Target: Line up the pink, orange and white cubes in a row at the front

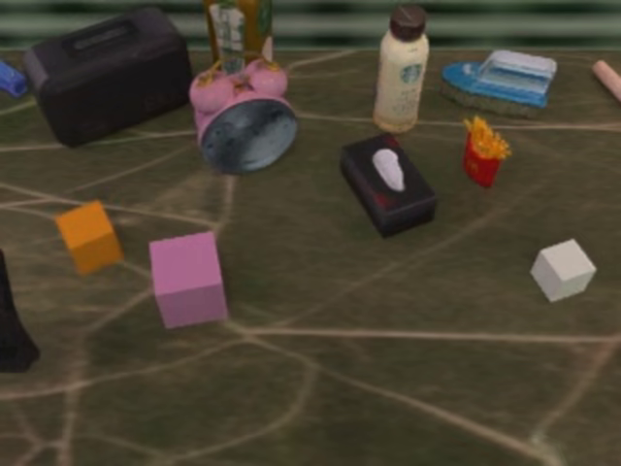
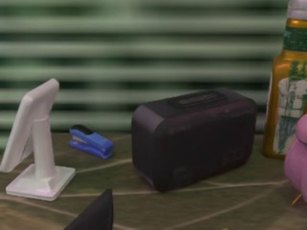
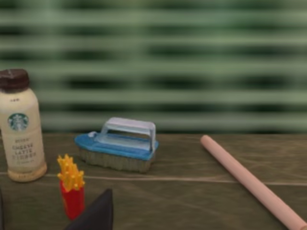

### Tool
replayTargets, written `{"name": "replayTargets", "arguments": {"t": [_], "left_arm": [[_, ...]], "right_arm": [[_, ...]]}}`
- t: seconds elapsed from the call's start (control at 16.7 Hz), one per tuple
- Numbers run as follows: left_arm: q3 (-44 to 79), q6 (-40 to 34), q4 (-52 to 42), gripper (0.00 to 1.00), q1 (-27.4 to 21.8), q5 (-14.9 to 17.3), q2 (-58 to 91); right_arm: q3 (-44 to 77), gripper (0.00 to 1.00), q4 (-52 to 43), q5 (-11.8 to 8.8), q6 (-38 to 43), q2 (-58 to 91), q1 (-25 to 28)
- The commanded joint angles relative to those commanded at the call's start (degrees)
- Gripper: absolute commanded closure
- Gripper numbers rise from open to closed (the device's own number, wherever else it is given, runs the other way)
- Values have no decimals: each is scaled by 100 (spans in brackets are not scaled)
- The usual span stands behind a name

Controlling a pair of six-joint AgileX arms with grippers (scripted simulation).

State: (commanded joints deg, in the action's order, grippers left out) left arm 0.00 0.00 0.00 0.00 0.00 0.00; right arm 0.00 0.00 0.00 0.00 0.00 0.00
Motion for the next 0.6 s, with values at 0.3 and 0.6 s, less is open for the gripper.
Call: {"name": "replayTargets", "arguments": {"t": [0.3, 0.6], "left_arm": [[0, 0, 0, 0, 0, 0, 0], [0, 0, 0, 0, 0, 0, 0]], "right_arm": [[349, 0, -239, -16, -39, 356, 57], [1901, 0, -1261, -22, -208, 2169, 234]]}}
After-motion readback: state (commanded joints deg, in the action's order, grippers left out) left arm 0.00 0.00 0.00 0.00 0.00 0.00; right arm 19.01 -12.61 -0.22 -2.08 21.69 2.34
